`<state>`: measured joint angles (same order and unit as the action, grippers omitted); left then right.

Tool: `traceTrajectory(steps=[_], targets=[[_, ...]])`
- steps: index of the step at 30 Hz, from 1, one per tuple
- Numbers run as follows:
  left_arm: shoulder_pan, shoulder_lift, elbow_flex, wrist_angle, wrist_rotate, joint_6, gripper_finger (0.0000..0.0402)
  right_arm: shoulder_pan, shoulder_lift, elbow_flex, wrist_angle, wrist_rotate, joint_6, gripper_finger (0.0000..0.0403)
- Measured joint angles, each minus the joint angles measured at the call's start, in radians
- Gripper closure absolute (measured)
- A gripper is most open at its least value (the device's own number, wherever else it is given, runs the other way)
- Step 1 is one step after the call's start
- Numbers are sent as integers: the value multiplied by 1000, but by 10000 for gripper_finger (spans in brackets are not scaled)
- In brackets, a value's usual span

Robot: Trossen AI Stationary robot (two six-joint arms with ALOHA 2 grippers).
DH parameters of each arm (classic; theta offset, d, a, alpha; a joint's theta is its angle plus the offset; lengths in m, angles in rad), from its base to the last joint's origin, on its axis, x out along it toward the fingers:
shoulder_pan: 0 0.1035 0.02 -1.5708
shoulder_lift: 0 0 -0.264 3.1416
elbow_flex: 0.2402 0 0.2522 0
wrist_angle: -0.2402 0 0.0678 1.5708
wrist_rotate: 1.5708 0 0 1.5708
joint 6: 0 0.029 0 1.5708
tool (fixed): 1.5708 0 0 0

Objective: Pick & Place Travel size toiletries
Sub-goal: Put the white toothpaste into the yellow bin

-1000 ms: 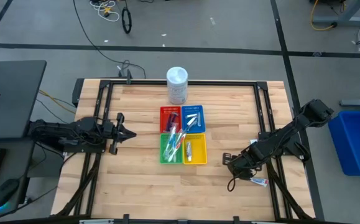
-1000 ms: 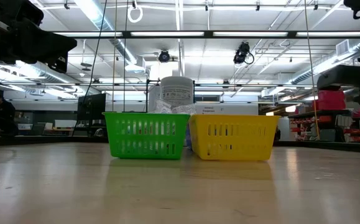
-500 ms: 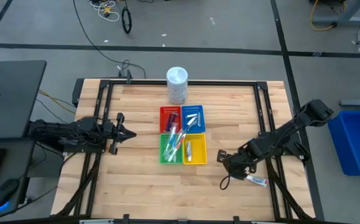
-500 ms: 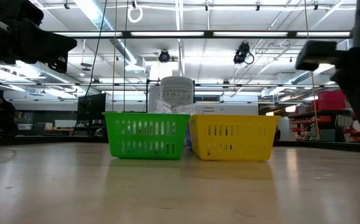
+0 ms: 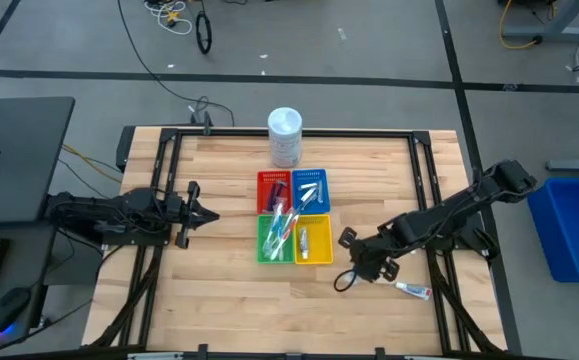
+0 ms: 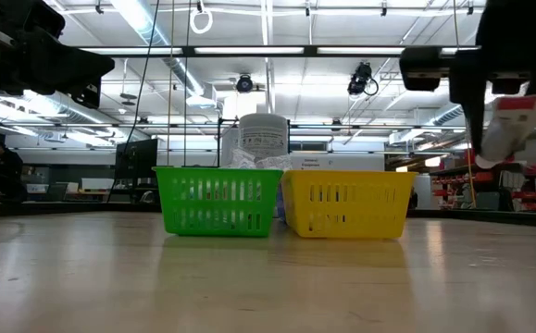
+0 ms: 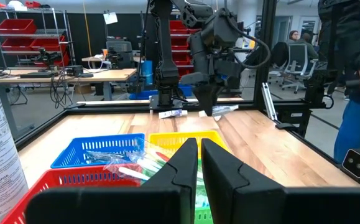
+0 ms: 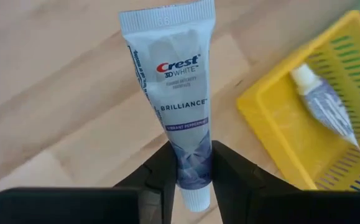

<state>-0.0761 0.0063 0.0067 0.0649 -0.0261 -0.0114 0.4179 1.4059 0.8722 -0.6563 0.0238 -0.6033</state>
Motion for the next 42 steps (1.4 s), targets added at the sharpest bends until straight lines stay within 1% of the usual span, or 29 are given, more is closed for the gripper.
traceTrajectory(steps=[5, 10, 16, 18, 22, 25, 29, 34, 40, 42], targets=[[0, 0, 0, 0, 0, 0, 374, -13, 0, 0, 66, 0, 84, 305], [0, 0, 0, 0, 0, 0, 374, -32, 0, 0, 161, 0, 157, 309], [0, 0, 0, 0, 0, 0, 374, -65, 0, 0, 270, 2, 188, 310], [0, 0, 0, 0, 0, 0, 374, -76, 0, 0, 305, 28, 194, 307], [0, 0, 0, 0, 0, 0, 374, -109, 0, 0, 373, 123, 241, 305], [0, 0, 0, 0, 0, 0, 374, -135, 0, 0, 418, 163, 277, 307], [0, 0, 0, 0, 0, 0, 374, -158, 0, 1, 455, 166, 282, 308], [0, 0, 0, 0, 0, 0, 374, -184, 12, 1, 487, 149, 282, 299], [0, 0, 0, 0, 0, 0, 374, -214, 60, 1, 503, 148, 285, 297], [0, 0, 0, 0, 0, 0, 374, -223, 81, 1, 500, 130, 300, 301]])
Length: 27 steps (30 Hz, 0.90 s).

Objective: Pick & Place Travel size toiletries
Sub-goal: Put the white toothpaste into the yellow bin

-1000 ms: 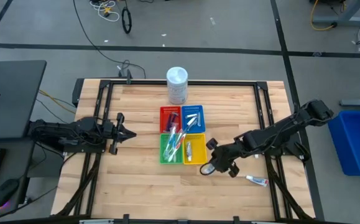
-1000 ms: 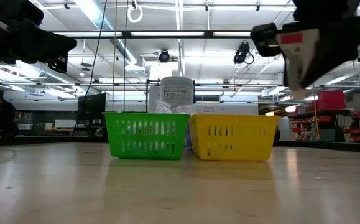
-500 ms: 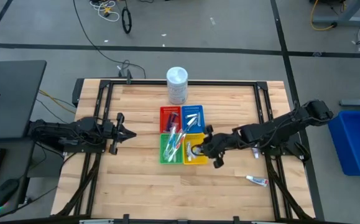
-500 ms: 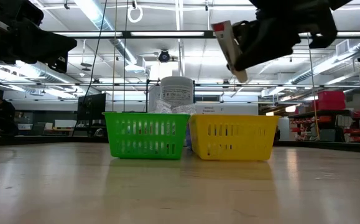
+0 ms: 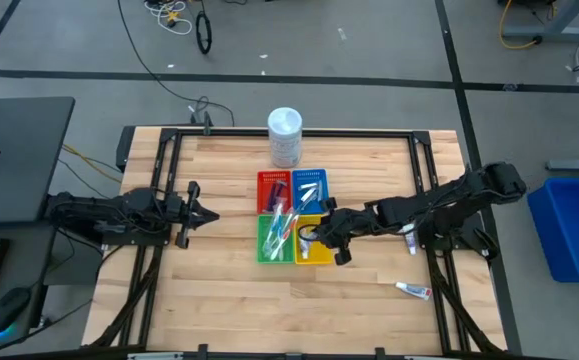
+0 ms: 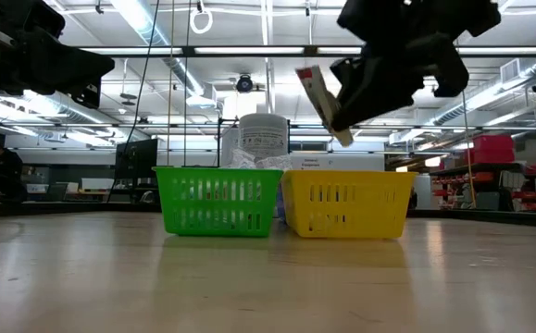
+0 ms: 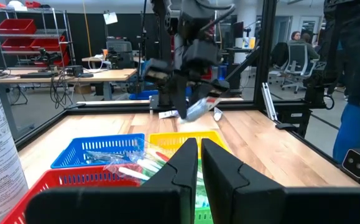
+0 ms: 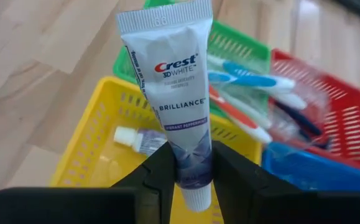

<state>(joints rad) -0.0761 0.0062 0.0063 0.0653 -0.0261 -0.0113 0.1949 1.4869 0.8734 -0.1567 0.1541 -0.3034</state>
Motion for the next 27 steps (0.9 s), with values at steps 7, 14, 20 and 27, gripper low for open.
traceTrajectory(steps=[7, 14, 20, 27], targets=[[0, 0, 0, 0, 0, 0, 374, -12, 41, 0, -5, -35, 53, 303], [0, 0, 0, 0, 0, 0, 374, -11, 43, 0, -14, -35, 24, 257], [0, 0, 0, 0, 0, 0, 374, -10, 43, 0, -34, -34, 22, 197], [0, 0, 0, 0, 0, 0, 374, 9, 25, -1, -91, -32, 13, 157]])
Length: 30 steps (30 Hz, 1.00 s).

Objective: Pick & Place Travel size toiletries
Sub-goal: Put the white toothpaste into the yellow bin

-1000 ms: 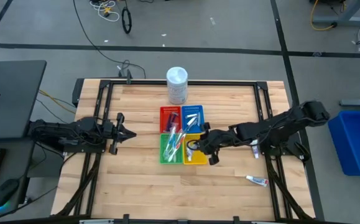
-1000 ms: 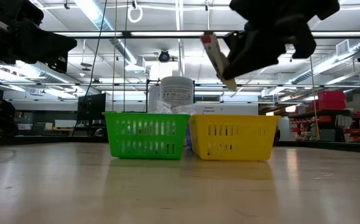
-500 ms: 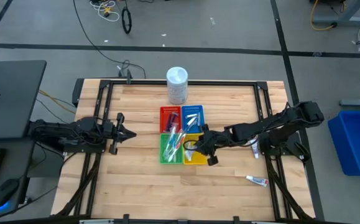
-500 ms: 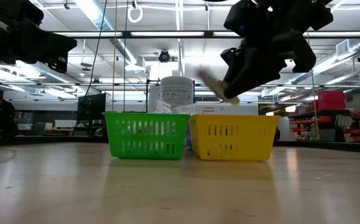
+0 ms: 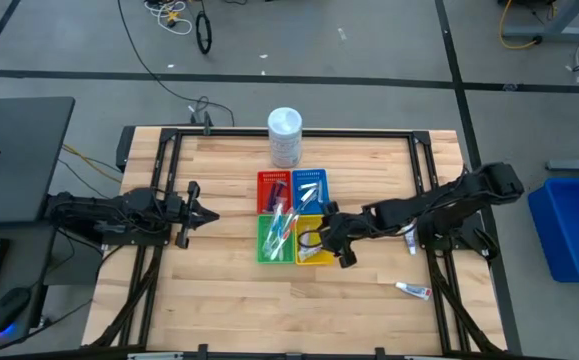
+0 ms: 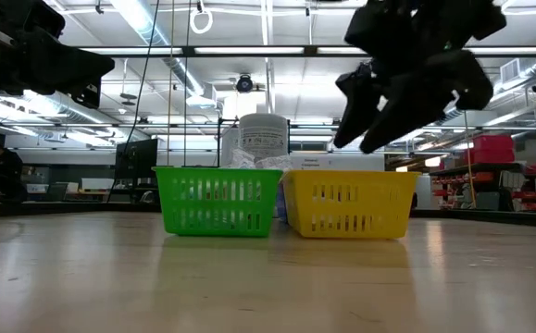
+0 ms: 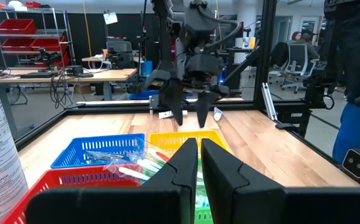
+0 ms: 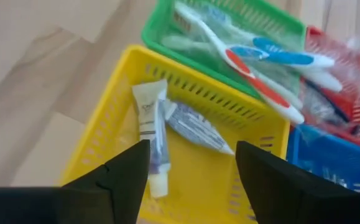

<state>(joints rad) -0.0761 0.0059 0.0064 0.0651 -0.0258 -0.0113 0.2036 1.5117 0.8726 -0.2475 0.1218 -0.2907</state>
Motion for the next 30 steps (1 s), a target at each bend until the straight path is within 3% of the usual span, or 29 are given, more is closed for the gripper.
traceTrajectory(steps=[6, 16, 24, 30], targets=[[0, 0, 0, 0, 0, 0, 374, 63, -93, 0, -48, 40, -15, 152], [0, 0, 0, 0, 0, 0, 374, 141, -173, 0, -151, 42, 14, 193], [0, 0, 0, 0, 0, 0, 374, 210, -175, 0, -268, 41, 205, 215], [0, 0, 0, 0, 0, 0, 374, 275, -175, 0, -341, 32, 369, 202]])
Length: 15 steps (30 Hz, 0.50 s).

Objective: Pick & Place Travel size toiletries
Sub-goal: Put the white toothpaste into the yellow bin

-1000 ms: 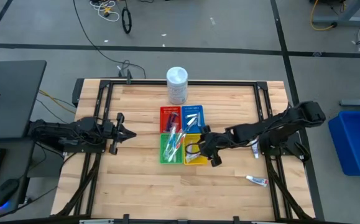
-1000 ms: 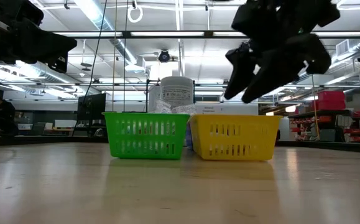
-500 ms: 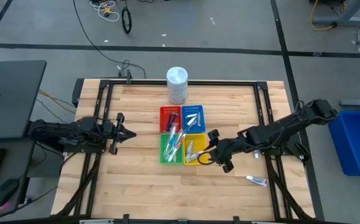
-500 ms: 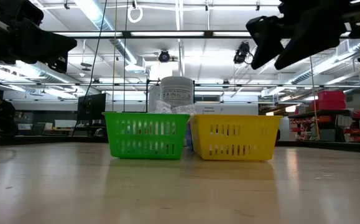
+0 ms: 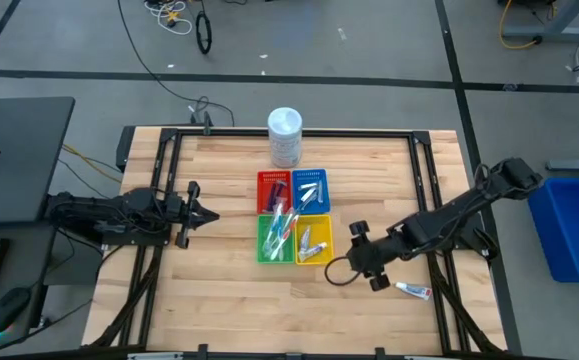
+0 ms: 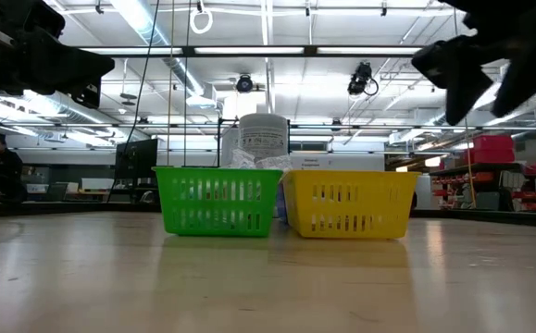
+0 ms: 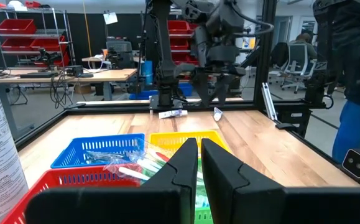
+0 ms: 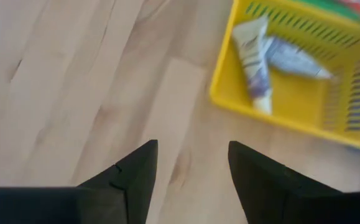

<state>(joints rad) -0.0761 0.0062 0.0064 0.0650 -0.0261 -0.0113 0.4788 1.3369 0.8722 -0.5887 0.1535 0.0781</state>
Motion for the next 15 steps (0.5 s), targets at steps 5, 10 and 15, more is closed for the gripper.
traceTrajectory(steps=[5, 10, 15], targets=[[0, 0, 0, 0, 0, 0, 374, 58, 1, 0, -76, -1, 86, 175], [0, 0, 0, 0, 0, 0, 374, 114, 7, 0, -149, -3, 173, 151], [0, 0, 0, 0, 0, 0, 374, 155, 10, 0, -182, -10, 257, 139]])
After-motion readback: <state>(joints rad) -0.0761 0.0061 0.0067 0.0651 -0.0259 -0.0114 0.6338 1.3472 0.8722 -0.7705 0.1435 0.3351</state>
